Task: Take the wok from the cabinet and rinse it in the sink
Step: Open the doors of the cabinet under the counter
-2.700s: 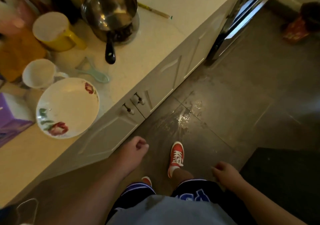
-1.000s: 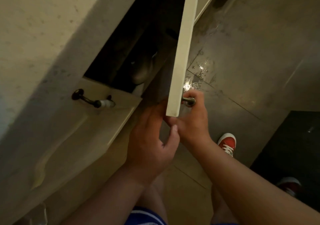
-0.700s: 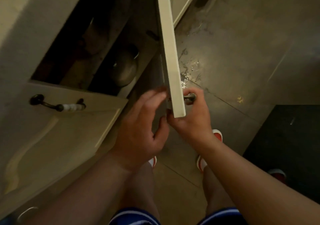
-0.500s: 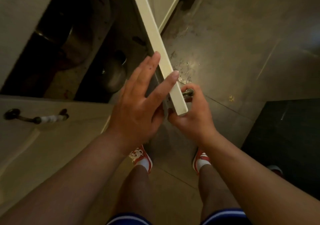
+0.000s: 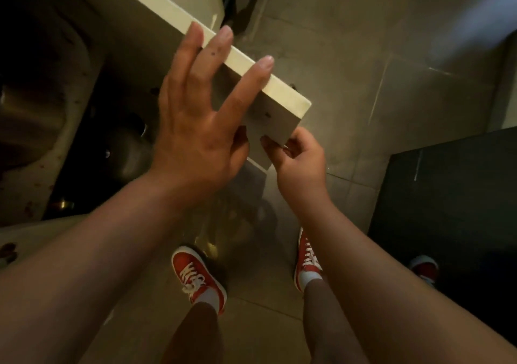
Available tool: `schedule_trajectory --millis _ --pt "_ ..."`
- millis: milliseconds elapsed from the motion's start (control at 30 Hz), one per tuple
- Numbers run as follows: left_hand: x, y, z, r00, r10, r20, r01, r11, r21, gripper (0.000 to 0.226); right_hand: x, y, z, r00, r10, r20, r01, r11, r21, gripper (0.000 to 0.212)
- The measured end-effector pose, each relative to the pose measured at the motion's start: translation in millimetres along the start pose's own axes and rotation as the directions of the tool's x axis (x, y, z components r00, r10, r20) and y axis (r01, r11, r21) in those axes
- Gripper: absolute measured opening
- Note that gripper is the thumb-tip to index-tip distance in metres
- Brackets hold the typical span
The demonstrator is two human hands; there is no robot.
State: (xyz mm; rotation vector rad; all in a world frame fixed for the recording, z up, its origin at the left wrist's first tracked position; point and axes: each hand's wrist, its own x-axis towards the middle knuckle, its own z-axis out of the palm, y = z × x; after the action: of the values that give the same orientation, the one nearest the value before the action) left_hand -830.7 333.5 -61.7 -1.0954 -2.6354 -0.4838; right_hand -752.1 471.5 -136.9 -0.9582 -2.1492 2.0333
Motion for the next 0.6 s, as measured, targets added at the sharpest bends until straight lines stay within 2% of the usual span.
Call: schedule_trajectory --millis 100,300,600 --pt "19.9 0.6 10.6 0.999 0.028 0.03 -0.03 0.998 0.062 0.071 29.5 2.0 -9.1 0.998 -0.006 -0.06 0.007 1.0 0.008 0.014" --pt "64.1 -6.5 26.8 0.998 0.045 0.052 -0.055 0.976 0.212 0.073 88.8 -2.7 -23.3 0.98 -0.14 -0.14 0.137 0.99 -0.029 0.01" --pt "115.8 2.6 45.0 0.997 -0.072 0.028 0.06 0.95 0.307 0.083 154.8 -26.9 -38.9 0.969 -0.229 -0.096 0.214 0.967 -0.138 0.014"
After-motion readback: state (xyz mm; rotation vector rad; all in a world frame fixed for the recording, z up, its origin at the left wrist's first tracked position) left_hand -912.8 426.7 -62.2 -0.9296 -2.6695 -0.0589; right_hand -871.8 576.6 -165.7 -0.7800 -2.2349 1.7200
